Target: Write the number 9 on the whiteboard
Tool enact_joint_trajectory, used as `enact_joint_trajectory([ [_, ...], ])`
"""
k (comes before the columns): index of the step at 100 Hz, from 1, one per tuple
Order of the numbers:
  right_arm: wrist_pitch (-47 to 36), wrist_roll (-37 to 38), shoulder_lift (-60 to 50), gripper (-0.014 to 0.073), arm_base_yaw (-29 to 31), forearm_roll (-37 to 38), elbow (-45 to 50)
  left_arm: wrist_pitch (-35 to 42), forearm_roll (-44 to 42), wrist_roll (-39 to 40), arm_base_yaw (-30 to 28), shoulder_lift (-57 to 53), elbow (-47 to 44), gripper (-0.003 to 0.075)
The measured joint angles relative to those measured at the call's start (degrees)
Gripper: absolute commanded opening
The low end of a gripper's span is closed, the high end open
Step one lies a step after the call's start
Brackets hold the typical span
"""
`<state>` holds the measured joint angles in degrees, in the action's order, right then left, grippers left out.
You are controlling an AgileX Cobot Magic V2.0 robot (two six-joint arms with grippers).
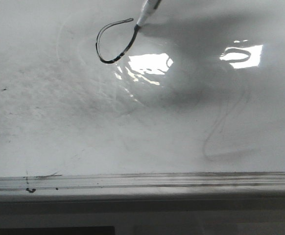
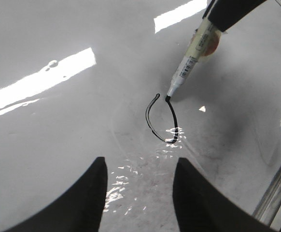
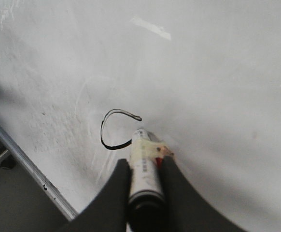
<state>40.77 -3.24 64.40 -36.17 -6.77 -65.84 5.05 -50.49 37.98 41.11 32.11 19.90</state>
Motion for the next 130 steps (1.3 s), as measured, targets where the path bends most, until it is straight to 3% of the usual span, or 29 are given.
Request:
enact_joint_trajectory([
  [17,1.2,0.6,0.0,-0.0043,-0.4,0.1,0.4,0.1,0.1,0.0,0.0,0.0,0.0,0.03],
  [36,4.7,1.5,-0.1,-0.0043,-4.9,-1.8,7.3,1.1,0.1,0.0,0.0,0.6,0.0,0.03],
  [63,2.4,1.8,0.0,-0.0043,-9.6,-2.3,6.2,13.1,-1.9,0.0,0.0,10.1,0.0,0.03],
  [82,1.5,1.8,0.0,-0.0043,-13.3,-4.9,5.6,17.8,-4.2,0.0,0.0,19.4,0.1,0.03],
  [108,0.4,2.0,0.9,-0.0043,-15.5,-7.1,5.6,25.4,-5.2,0.0,0.0,24.0,1.1,0.0298],
  [118,0.3,2.0,1.8,-0.0043,-15.5,-7.2,5.6,26.2,-5.3,0.0,0.0,24.1,1.1,0.0259],
  [130,0.1,2.1,1.9,-0.0043,-15.5,-7.2,5.6,26.7,-5.8,0.0,0.0,24.1,1.1,0.0097],
])
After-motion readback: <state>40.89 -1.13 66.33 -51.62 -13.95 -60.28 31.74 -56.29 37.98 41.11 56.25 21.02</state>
